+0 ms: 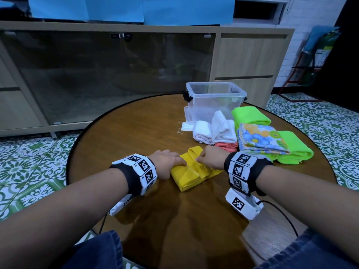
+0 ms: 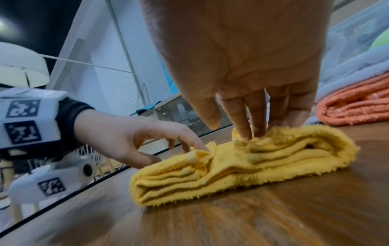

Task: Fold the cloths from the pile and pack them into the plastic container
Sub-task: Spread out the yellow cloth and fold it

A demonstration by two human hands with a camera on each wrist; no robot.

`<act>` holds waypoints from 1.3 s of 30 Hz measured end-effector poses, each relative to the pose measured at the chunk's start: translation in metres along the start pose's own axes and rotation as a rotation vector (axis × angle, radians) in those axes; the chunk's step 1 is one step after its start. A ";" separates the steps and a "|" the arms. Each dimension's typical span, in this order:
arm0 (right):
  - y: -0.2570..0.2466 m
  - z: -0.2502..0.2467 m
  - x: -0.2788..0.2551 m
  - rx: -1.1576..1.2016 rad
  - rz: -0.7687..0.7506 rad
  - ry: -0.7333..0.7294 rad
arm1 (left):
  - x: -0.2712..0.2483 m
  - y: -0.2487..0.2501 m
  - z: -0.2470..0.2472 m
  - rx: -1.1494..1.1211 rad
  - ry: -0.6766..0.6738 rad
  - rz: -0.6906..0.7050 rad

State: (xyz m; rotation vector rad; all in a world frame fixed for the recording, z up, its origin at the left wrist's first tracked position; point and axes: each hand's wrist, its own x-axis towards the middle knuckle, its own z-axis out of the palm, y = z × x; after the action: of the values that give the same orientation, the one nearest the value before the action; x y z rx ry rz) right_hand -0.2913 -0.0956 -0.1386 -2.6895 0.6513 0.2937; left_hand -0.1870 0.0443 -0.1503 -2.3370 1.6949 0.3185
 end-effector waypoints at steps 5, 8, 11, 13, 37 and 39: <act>-0.008 0.002 0.001 -0.065 -0.011 -0.033 | -0.006 -0.003 0.009 0.152 0.033 0.031; -0.007 -0.006 0.000 -0.022 0.040 -0.042 | -0.001 -0.002 0.014 0.127 0.118 0.026; 0.005 -0.009 0.006 0.049 0.069 -0.023 | 0.002 0.000 0.012 0.147 0.148 0.037; 0.012 -0.006 0.008 0.017 0.082 0.038 | 0.002 -0.001 0.010 0.120 0.180 0.050; 0.021 -0.001 0.009 0.055 -0.047 -0.110 | 0.020 0.014 0.012 -0.710 0.291 -0.198; 0.021 0.000 0.009 0.055 -0.068 -0.100 | 0.019 0.009 0.010 -0.717 0.213 -0.179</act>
State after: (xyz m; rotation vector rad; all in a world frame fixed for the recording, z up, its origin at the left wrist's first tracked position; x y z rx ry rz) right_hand -0.2933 -0.1171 -0.1478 -2.6192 0.5293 0.3844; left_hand -0.1901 0.0277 -0.1664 -3.1034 1.6228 0.7732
